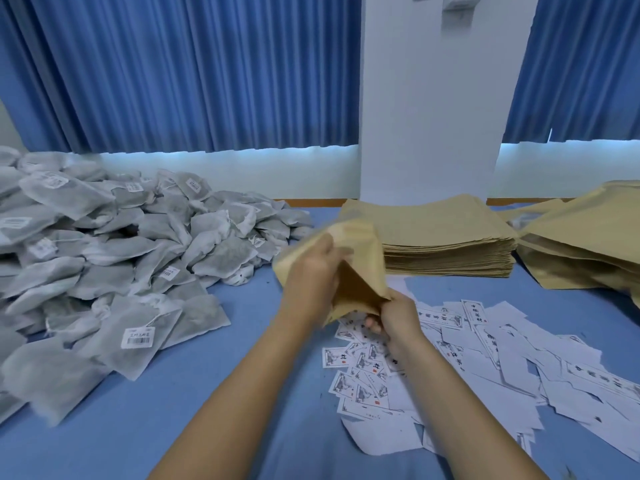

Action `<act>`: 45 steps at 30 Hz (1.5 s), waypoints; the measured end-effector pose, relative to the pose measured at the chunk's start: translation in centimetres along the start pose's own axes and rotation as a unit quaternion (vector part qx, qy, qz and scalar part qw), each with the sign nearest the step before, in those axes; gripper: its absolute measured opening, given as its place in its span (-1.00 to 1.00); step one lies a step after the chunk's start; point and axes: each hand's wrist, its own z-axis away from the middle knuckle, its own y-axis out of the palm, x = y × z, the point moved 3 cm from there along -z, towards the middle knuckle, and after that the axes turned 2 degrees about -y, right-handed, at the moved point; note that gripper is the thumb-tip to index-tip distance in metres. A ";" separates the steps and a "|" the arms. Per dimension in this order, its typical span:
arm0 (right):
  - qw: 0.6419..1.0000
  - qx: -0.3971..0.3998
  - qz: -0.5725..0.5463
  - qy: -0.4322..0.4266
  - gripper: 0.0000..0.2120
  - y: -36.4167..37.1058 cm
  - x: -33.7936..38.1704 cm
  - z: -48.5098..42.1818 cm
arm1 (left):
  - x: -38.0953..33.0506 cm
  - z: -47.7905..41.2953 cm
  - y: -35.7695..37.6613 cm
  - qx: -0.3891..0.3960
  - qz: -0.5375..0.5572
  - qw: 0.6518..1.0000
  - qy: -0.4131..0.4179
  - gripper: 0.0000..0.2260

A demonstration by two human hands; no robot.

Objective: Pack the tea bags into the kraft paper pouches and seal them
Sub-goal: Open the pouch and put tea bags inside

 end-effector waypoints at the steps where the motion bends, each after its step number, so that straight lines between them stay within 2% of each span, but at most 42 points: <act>1: 1.000 0.008 0.010 -0.015 -0.51 0.3 0.2 0.1 | 0.5 -0.2 -1.1 -0.050 0.019 0.998 -0.037 -0.66; 3: 0.999 0.013 0.013 -0.027 -0.54 0.9 0.4 0.6 | 0.6 -0.3 -2.1 -0.066 0.052 0.995 -0.062 -0.65; 5: 1.000 0.003 0.005 -0.016 -0.69 1.6 0.6 0.9 | 0.6 0.0 -2.4 0.014 0.126 0.991 -0.047 -0.67; 7: 1.000 -0.010 -0.016 -0.021 -0.75 1.9 1.3 1.2 | 1.7 1.1 -3.2 0.077 0.181 0.978 -0.065 -0.76; 8: 0.999 -0.017 -0.034 -0.029 -0.75 2.0 1.8 1.3 | 3.2 1.7 -3.7 0.058 0.152 0.980 -0.112 -0.72; 9: 0.998 -0.023 -0.054 -0.033 -0.74 2.1 2.1 1.3 | 5.4 2.4 -4.4 0.020 0.056 0.982 -0.181 -0.62; 10: 0.996 -0.030 -0.075 -0.032 -0.72 2.4 2.4 1.4 | 7.8 3.4 -5.3 -0.009 -0.103 0.955 -0.279 -0.53; 11: 0.995 -0.036 -0.093 -0.029 -0.71 2.7 2.4 1.5 | 10.0 4.8 -6.4 0.002 -0.231 0.892 -0.387 -0.46; 12: 0.993 -0.040 -0.105 -0.030 -0.71 3.2 2.3 1.7 | 11.9 6.6 -7.2 0.056 -0.287 0.823 -0.486 -0.40; 13: 0.992 -0.046 -0.113 -0.032 -0.71 3.4 2.2 1.7 | 13.2 8.3 -7.2 0.118 -0.289 0.767 -0.561 -0.35; 14: 0.991 -0.049 -0.116 -0.035 -0.71 3.7 1.9 1.8 | 14.3 10.1 -6.9 0.166 -0.268 0.729 -0.608 -0.33; 15: 0.991 -0.053 -0.117 -0.035 -0.71 4.0 1.7 1.9 | 15.1 11.4 -6.5 0.189 -0.264 0.714 -0.620 -0.35; 16: 0.991 -0.055 -0.119 -0.034 -0.71 4.3 1.5 1.9 | 15.5 12.3 -6.1 0.196 -0.277 0.718 -0.608 -0.39; 18: 0.990 -0.058 -0.123 -0.035 -0.72 4.6 1.3 1.9 | 15.3 12.6 -5.0 0.183 -0.310 0.753 -0.551 -0.45; 21: 0.990 -0.060 -0.125 -0.034 -0.75 4.6 1.2 2.0 | 13.5 11.9 -3.1 0.165 -0.315 0.828 -0.433 -0.51; 23: 0.989 -0.060 -0.129 -0.029 -0.75 4.4 1.1 2.0 | 12.2 11.2 -2.7 0.127 -0.270 0.884 -0.361 -0.62; 25: 0.989 -0.065 -0.131 -0.028 -0.75 4.1 0.9 1.9 | 10.9 10.4 -3.3 0.045 -0.166 0.931 -0.323 -0.70; 26: 0.989 -0.068 -0.128 -0.031 -0.75 4.0 0.9 1.9 | 10.2 10.2 -4.0 -0.020 -0.096 0.942 -0.322 -0.70; 27: 0.989 -0.067 -0.124 -0.037 -0.76 3.9 1.0 2.1 | 9.4 10.1 -4.8 -0.108 -0.012 0.943 -0.314 -0.68; 28: 0.990 -0.065 -0.119 -0.046 -0.76 3.9 1.0 2.0 | 8.3 10.0 -5.7 -0.196 0.075 0.940 -0.270 -0.64; 29: 0.991 -0.062 -0.109 -0.053 -0.77 4.0 1.1 2.1 | 6.9 9.9 -6.3 -0.234 0.148 0.942 -0.191 -0.61; 30: 0.992 -0.061 -0.091 -0.061 -0.77 4.1 1.2 2.1 | 5.3 9.8 -6.4 -0.204 0.216 0.950 -0.096 -0.58; 31: 0.993 -0.063 -0.066 -0.070 -0.77 4.2 1.3 2.2 | 3.6 9.7 -5.9 -0.125 0.259 0.958 -0.016 -0.54; 32: 0.994 -0.069 -0.028 -0.084 -0.76 4.2 1.4 2.2 | 2.1 9.4 -5.0 -0.023 0.260 0.965 0.024 -0.51; 33: 0.992 -0.073 0.007 -0.104 -0.72 4.2 1.5 2.3 | 0.9 9.0 -4.0 0.064 0.241 0.968 0.024 -0.51; 34: 0.989 -0.067 0.031 -0.129 -0.68 4.2 1.4 2.3 | 0.2 8.5 -3.1 0.100 0.222 0.970 -0.008 -0.54; 35: 0.987 -0.054 0.032 -0.147 -0.67 4.4 1.3 2.5 | -0.1 7.9 -2.4 0.089 0.226 0.968 -0.063 -0.56; 37: 0.985 -0.054 0.042 -0.157 -0.69 4.4 1.1 2.6 | -0.3 6.5 -2.1 0.007 0.302 0.932 -0.200 -0.59; 39: 0.987 -0.082 0.049 -0.132 -0.64 4.5 0.7 2.5 | -0.1 5.0 -1.9 -0.035 0.382 0.867 -0.317 -0.66; 41: 0.988 -0.092 0.032 -0.116 -0.66 4.6 0.4 2.3 | 0.2 3.8 -1.6 0.011 0.406 0.812 -0.419 -0.82; 43: 0.988 -0.097 0.034 -0.114 -0.72 4.6 0.2 2.5 | 0.7 2.9 -1.2 0.099 0.427 0.745 -0.503 -0.96; 45: 0.988 -0.082 0.030 -0.129 -0.77 4.9 0.0 3.0 | 2.0 2.0 -1.1 0.179 0.474 0.661 -0.553 -0.93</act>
